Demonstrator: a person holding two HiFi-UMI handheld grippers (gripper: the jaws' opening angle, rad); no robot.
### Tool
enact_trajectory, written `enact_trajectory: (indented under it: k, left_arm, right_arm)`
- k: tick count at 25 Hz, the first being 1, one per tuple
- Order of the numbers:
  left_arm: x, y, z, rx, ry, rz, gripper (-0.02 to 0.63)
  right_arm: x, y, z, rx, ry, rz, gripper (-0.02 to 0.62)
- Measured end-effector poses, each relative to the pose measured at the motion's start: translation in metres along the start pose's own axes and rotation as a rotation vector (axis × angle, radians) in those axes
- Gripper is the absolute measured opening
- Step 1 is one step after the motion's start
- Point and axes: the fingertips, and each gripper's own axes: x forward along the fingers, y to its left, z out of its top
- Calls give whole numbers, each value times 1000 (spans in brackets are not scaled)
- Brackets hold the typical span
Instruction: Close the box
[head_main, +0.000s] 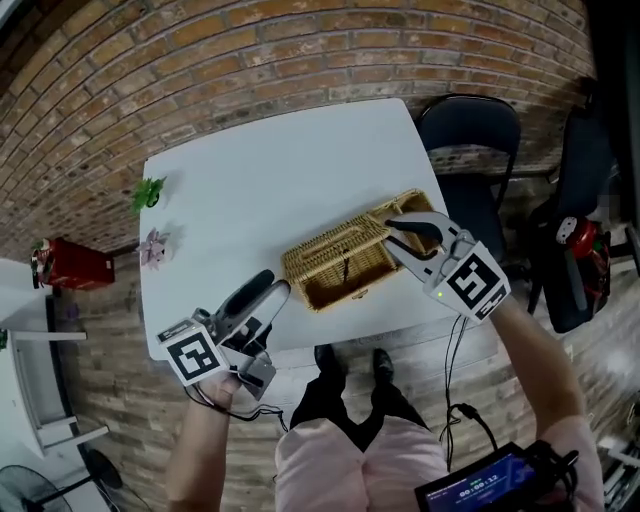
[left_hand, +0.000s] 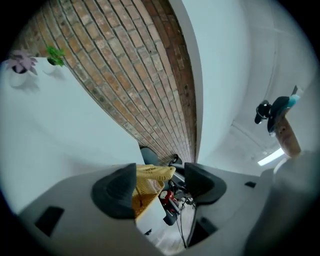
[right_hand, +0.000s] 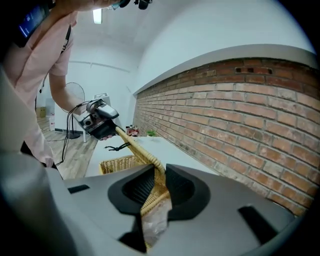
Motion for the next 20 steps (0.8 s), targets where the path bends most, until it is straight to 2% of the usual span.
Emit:
enact_trajectory:
  k: [4, 6, 9, 14, 20]
  left_arm:
    - [-11, 2, -9, -45, -103, 118, 304]
    - [-15, -3, -15, -67, -142, 144, 304]
    - [-21, -11, -25, -56, -162, 164, 304]
    - [-20, -25, -32, 19, -157, 159, 304]
    - [-15, -33, -42, 29, -168, 171, 304]
  right_arm:
    - [-4, 6, -7, -29, 8, 27, 75]
    - [-7, 7, -11, -43, 14, 32, 77]
    - [-7, 11, -14, -59, 13, 41, 78]
    - [-8, 15, -20, -70, 8, 58, 85]
    - [-10, 27, -36, -111, 31, 93, 97]
